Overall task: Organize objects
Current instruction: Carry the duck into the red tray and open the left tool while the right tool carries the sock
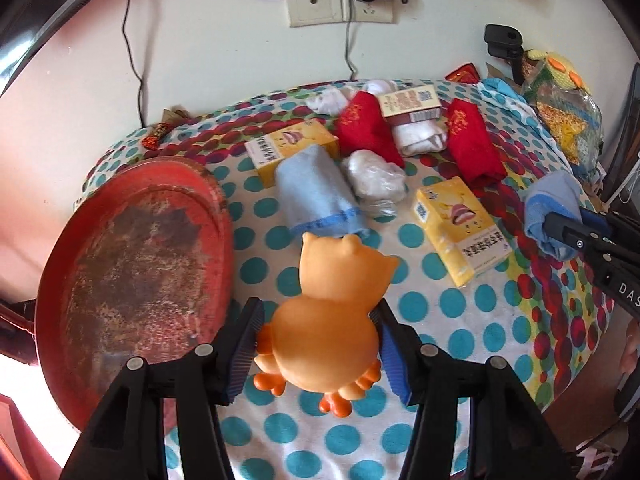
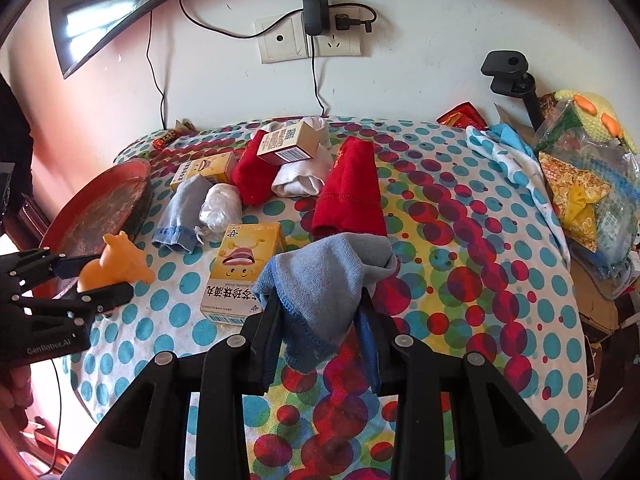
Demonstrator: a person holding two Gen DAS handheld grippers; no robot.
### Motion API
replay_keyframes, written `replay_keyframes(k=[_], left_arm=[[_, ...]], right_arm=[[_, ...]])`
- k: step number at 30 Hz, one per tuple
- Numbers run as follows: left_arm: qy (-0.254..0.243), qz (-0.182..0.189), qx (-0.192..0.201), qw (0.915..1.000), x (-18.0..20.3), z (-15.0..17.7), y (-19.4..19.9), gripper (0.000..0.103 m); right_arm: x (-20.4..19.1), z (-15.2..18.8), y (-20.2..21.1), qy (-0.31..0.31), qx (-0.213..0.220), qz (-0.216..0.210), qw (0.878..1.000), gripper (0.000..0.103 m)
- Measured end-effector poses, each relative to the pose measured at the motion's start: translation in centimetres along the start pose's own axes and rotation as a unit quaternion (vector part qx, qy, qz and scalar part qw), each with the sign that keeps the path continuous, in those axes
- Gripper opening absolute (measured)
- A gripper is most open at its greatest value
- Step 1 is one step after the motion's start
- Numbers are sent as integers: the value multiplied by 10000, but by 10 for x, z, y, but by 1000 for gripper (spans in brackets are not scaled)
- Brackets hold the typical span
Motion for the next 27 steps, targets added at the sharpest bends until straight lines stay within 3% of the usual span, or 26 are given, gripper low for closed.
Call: replay_keyframes(k=[7,17,27], left_arm=[[639,-330,45,9974,-94,9,8,56],[1439,-825,-139,9861,-225,37,-5,56],[1764,-920,-371,9793,-283,67,-26,57]], right_arm=[[-17,-4,3,62,6,50,10000,32],[-62,-16,-8,263,-82,7,9996,32],[-127,-31,-21,722,-128,-182,9971,32]])
Point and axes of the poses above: each gripper's, at about its wrist camera, not at the fingertips, and y roughly against the way its jaws point, x to its right, z to its underside, the point moved 9 cm from there along -y, roughly the way its jaws point, and after that the axes turned 8 degrees about -x, right-handed, at the moved point
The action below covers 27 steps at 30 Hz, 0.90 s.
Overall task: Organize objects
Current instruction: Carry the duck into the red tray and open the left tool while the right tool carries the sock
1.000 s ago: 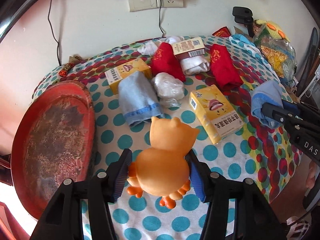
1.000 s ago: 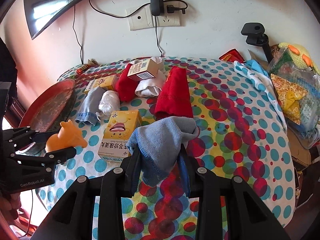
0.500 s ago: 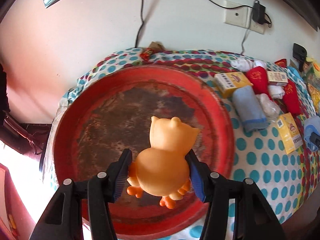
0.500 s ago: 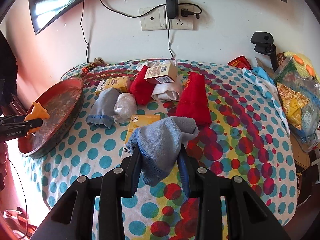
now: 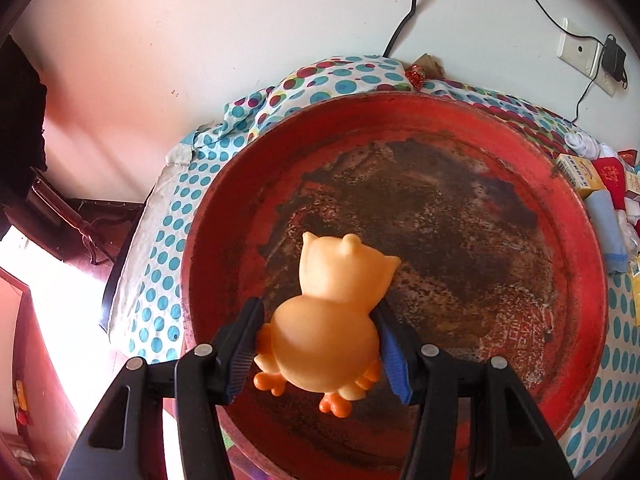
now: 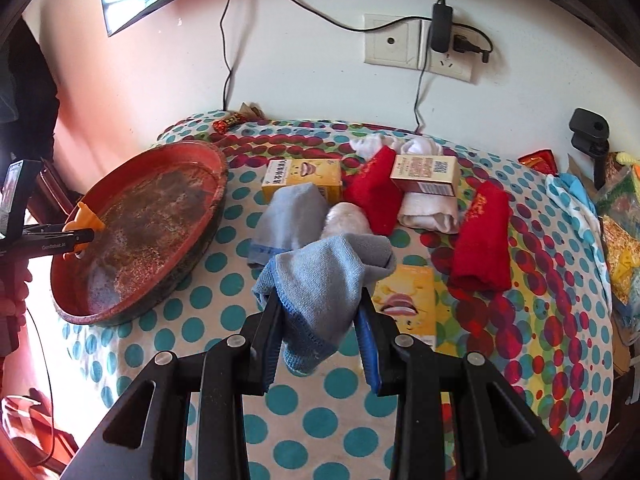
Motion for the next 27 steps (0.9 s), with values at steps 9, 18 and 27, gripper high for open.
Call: replay_keyframes(k=[9,18,27], left_arm=[[35,-246,-28,9997,-12,-1,-16,59],[76,-82,94,9999,-21,-5,-6,63],[174,-16,197,9997,-31,1,16,65]], right_arm=[[-64,-18,-19,541,-54,-280,9981,32],[-110,-35,-30,921,-46,-497,9945,32],[-145,-50,-60,1229,-213,-624,9902,32]])
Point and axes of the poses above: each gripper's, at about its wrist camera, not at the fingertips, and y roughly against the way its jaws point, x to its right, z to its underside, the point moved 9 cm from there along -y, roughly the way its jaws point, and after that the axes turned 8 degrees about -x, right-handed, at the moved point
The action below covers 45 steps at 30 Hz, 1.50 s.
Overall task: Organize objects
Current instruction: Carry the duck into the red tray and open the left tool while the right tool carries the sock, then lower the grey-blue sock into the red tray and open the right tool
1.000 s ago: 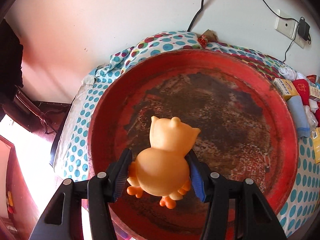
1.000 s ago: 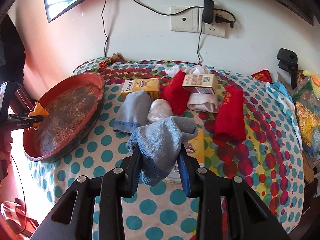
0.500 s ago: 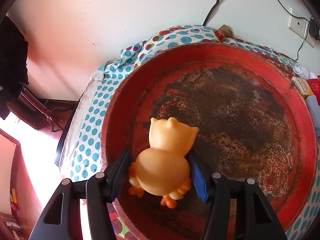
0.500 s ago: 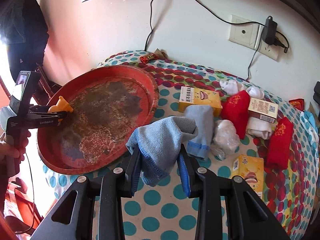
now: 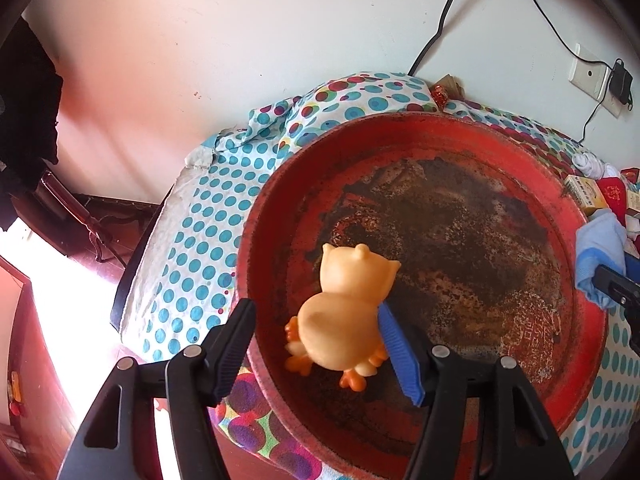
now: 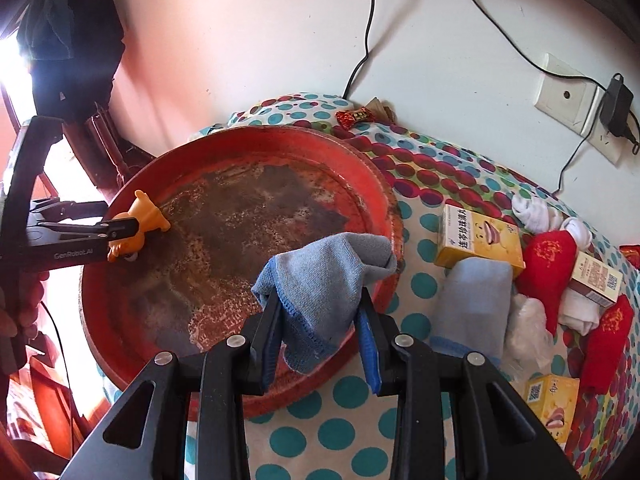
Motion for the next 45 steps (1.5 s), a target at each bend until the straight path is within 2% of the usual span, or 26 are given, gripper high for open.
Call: replay_keyframes(k=[10,18,21,26,27,30,34,36,40,43,45], left_arm=[[263,171,35,9995,-14,19,23,66],[221,236,-44,9995,-4,33,28,66],[190,266,-77,9994,2,36,28,66],[99,304,-91,9994,12,39,30,66],[84,318,-90,9994,15,40,31,66],[27,329,-68,9994,22,43,36,66],[-65,411,-54,9991,40,47,43,66],[-162,485,-31,9987,55,50,46,66],[-493,658,-23,9966,96,57,51,66],[-810,769,-10,9937,134,60,55,66],[-1004,834,-17,9914,159,61,57,66]], right_arm=[[-8,-29,-41,164,-143,211,9995,32],[-7,-47,-63,180,-214,306,9991,32],[-8,-49,-66,146,-222,289,9992,38],[-10,-45,-50,209,-75,305,9993,59],[-10,-43,-44,199,-48,269,9994,60],[-7,-33,-23,158,39,201,9997,61],[5,-8,10,41,190,126,9997,72],[18,11,27,-70,223,166,9996,73],[59,53,60,-403,266,471,9977,73],[100,87,80,-726,292,881,9930,73],[127,108,86,-917,180,1075,9898,73]])
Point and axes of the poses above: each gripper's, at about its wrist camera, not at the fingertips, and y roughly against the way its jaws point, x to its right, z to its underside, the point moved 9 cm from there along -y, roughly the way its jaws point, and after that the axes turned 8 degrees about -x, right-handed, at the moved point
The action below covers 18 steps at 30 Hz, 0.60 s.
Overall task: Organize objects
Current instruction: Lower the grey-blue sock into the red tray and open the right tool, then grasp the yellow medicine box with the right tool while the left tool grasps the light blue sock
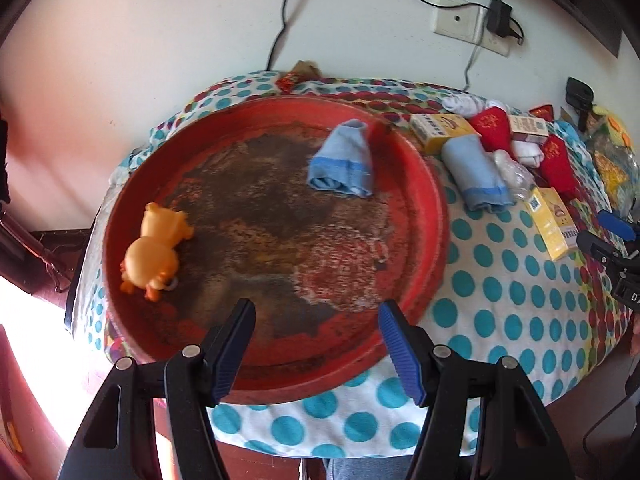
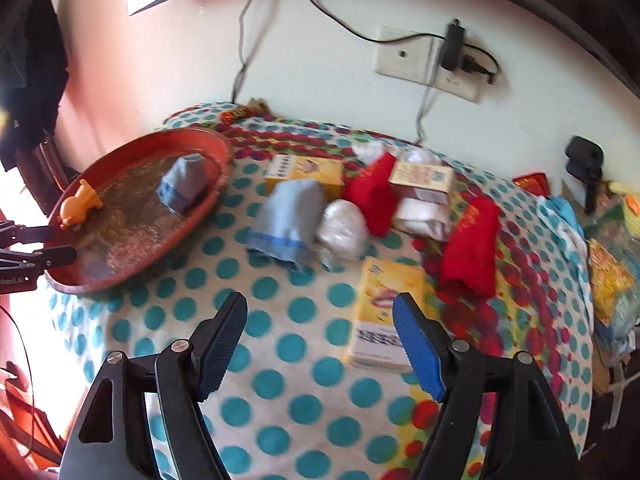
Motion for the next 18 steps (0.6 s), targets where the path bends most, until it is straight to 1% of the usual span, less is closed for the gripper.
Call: replay_keyframes(k=[3,5,9,13,15,16,17,18], left_arm=[[-218,105,-10,9997,34,-7,-4,66],[-305,202,-15,9993,55,-14,-9,66],[-397,262,-128,9988,90,-30,-22,66],[-483,201,-91,9986,119,-55,-35,66],[-445,214,-94,9987,130,-70,-45,66],[-394,173,-101,9990,133,-77,-51,66],[-355,65,-91,9993,135,-83,-55,66],[-325,10,-56,9995,138,-90,-58,66]], right_arm=[[31,14,-8,-230,-134,130,9996,73],[40,18,-15,-323,-177,101,9993,73],[42,20,-33,-366,-154,108,9992,73],[42,18,-51,-292,-129,339,9989,73],[46,18,-58,-322,-156,353,9987,70],[47,18,-61,-341,-156,280,9989,62],[48,18,-63,-359,-155,206,9990,48],[51,18,-65,-393,-183,169,9989,48]])
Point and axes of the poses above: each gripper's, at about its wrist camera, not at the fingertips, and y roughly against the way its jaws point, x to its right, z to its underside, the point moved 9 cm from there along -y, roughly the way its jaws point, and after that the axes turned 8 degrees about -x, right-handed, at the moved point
